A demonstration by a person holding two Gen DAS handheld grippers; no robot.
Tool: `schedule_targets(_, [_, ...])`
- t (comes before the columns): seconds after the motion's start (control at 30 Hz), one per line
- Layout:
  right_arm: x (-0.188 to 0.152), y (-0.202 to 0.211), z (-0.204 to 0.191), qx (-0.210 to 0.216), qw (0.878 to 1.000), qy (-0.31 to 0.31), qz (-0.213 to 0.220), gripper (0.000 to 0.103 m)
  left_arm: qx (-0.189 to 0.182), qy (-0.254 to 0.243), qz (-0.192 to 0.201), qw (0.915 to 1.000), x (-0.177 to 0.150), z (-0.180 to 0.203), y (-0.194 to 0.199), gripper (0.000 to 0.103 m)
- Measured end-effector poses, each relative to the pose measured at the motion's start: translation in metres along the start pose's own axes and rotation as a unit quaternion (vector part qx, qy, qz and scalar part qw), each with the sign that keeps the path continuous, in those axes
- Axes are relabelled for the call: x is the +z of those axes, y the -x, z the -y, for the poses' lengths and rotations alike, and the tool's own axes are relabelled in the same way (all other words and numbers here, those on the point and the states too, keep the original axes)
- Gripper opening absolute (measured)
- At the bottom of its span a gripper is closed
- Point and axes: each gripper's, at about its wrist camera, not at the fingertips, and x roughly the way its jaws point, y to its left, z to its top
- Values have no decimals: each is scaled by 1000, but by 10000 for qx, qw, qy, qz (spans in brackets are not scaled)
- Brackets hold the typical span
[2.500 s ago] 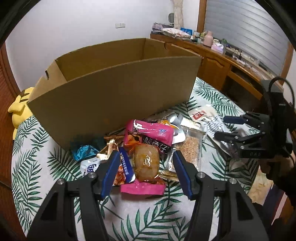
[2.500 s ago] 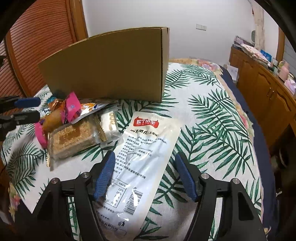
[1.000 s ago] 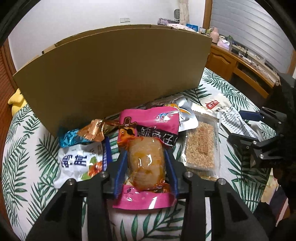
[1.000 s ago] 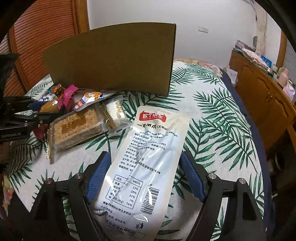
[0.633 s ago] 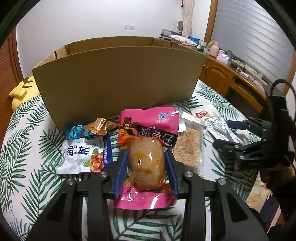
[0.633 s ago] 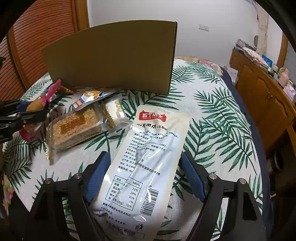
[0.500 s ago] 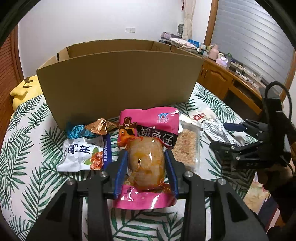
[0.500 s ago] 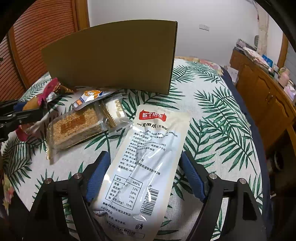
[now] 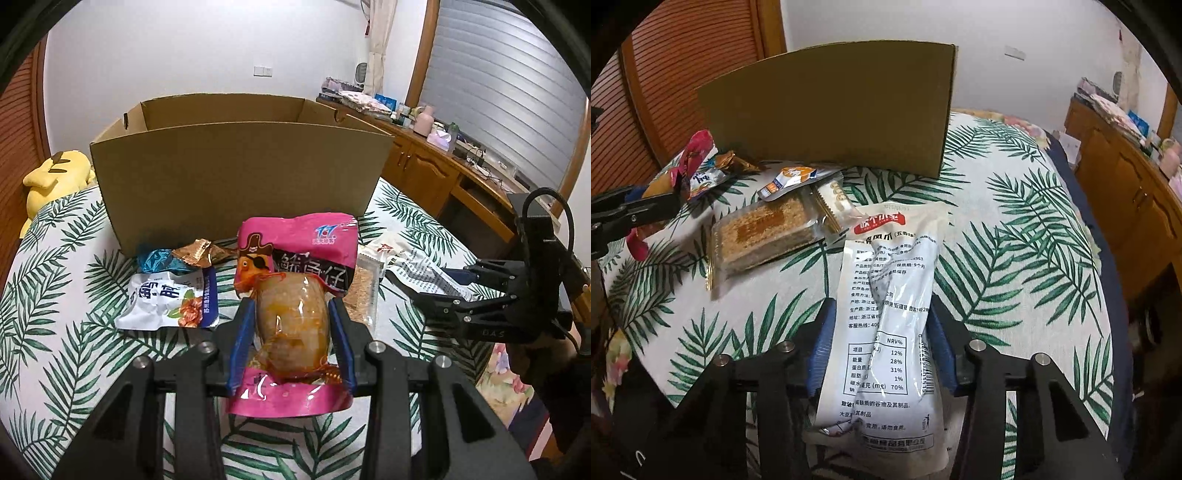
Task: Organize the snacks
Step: 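Lift the white pouch with the right tool while the left tool lifts the pink egg pack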
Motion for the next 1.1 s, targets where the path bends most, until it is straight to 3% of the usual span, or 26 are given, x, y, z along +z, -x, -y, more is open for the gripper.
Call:
schedule_targets(0.7, [-14,36,8,-27,9984,-379,409,47,186,57,324,9993,-9,11,33,39])
schedule_targets(1.1, [-3,69,5,-101,9965,-288,779,48,375,36,638,9973,10,4,55,39])
